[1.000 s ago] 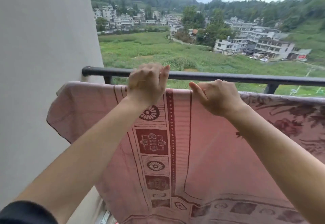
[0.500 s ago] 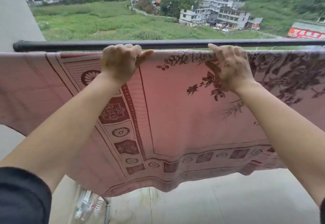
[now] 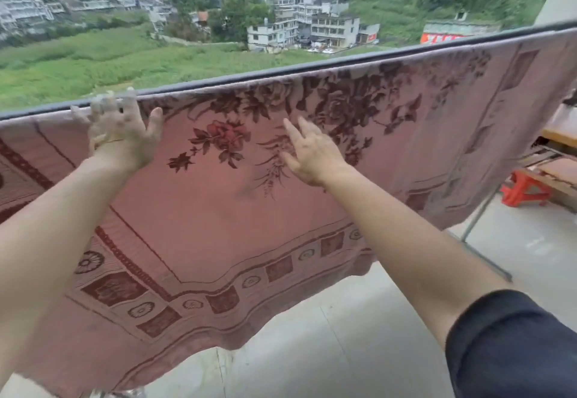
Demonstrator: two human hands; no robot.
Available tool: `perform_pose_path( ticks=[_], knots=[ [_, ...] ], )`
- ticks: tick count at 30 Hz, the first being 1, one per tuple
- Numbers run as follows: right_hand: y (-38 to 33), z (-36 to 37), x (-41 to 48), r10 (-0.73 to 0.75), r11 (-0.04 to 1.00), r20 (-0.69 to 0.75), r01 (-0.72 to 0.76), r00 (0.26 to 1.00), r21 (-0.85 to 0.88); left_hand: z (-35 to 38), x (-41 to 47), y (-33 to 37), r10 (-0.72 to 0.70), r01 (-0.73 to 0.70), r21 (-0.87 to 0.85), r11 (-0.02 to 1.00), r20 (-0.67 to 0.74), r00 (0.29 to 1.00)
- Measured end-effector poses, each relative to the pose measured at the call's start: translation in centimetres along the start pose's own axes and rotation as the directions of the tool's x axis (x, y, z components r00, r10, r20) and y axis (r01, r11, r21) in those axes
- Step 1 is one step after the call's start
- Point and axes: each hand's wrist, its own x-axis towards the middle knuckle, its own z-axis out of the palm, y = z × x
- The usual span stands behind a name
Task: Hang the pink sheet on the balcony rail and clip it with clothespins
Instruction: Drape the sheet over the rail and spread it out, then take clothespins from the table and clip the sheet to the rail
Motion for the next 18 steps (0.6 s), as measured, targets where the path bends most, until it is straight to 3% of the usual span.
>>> perform_pose_path(
  ticks=[5, 7, 11, 18],
  knots=[
    [12.4, 1.2, -9.2, 0.150, 0.989, 0.047, -0.149, 0.988, -0.013, 0.7, -2.0, 12.4, 0.085, -0.084, -0.062, 0.995, 0.008, 0.996],
    [17.7, 0.7, -12.2, 0.243, 0.970, 0.042, -0.242, 0.969, -0.023, 0.8, -3.0, 18.8, 0.179, -0.174, -0.126, 0.977, 0.028, 0.983],
    [27.8, -1.4, -16.6, 0.451, 0.892, -0.034, -0.451, 0.892, -0.003, 1.2, -4.9, 32.2, 0.517, -0.509, -0.195, 0.838, -0.011, 0.856],
    [42.9, -3.3, -20.7, 0.646, 0.755, -0.171, -0.655, 0.744, 0.001, 4.1, -5.7, 54.9, 0.725, -0.734, -0.307, 0.605, -0.169, 0.668]
  ],
)
